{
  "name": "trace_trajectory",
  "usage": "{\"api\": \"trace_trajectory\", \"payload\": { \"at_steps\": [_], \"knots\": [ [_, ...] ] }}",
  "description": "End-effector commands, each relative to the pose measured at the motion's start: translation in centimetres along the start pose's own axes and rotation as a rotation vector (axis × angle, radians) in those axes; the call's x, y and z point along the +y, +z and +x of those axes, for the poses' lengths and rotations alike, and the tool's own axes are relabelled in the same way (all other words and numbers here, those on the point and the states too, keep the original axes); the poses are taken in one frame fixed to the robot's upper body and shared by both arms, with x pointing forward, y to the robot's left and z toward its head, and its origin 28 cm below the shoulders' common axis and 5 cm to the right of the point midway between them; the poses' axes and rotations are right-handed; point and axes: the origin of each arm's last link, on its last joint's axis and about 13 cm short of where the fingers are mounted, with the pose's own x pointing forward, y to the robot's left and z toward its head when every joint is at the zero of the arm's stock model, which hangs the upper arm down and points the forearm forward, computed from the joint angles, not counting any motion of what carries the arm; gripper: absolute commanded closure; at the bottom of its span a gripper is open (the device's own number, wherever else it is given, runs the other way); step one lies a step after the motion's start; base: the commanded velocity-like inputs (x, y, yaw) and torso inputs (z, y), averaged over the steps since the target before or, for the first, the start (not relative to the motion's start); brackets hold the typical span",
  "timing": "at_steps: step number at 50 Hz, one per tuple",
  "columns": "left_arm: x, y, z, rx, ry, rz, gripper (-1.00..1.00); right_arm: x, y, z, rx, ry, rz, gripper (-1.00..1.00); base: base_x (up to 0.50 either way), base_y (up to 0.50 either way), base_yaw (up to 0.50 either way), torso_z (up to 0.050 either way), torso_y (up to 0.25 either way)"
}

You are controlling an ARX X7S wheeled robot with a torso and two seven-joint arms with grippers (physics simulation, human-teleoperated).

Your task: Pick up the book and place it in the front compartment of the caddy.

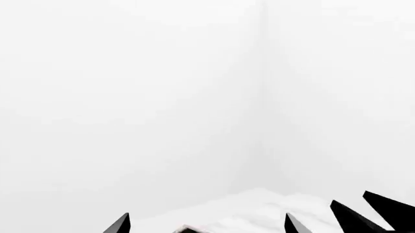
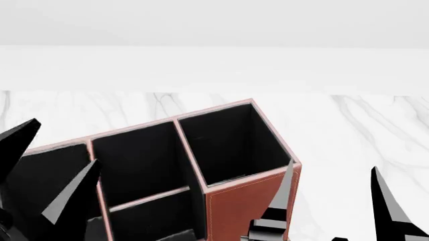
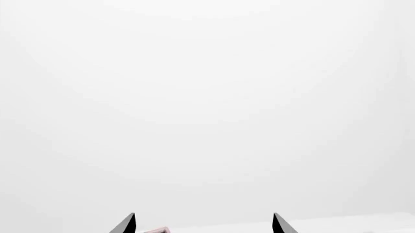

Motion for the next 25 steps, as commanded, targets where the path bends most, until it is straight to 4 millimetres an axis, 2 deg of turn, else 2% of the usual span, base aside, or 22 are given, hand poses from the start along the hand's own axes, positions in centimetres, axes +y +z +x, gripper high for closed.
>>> {"api": "trace_trajectory", "payload": {
  "at_steps": [1,2,5,10,15,25],
  "knots": [
    [0.7,0.0,0.2,0.179,-0.276,0.078,-1.00,0.0,0.0,0.0,0.001,0.004,0.001,-1.00,0.00,0.00,0.00,0.000,0.000],
    [1.0,0.3,0.6,0.172,-0.249,0.118,-1.00,0.1,0.0,0.0,0.000,0.005,0.000,-1.00,0.00,0.00,0.00,0.000,0.000],
    [1.1,0.6,0.8,0.204,-0.295,0.101,-1.00,0.1,0.0,0.0,0.001,0.006,-0.001,-1.00,0.00,0.00,0.00,0.000,0.000],
    [1.3,0.6,0.8,0.380,-0.414,0.166,-1.00,0.1,0.0,0.0,-0.001,0.008,0.000,-1.00,0.00,0.00,0.00,0.000,0.000],
    [1.3,0.8,1.0,0.477,-0.477,0.196,-1.00,0.1,0.0,0.0,-0.001,0.008,-0.002,-1.00,0.00,0.00,0.00,0.000,0.000],
    [1.2,-0.8,1.2,0.663,-0.516,0.218,-1.00,0.1,0.1,0.0,-0.007,0.005,-0.004,-1.00,0.00,0.00,0.00,0.000,0.000]
  ]
}}
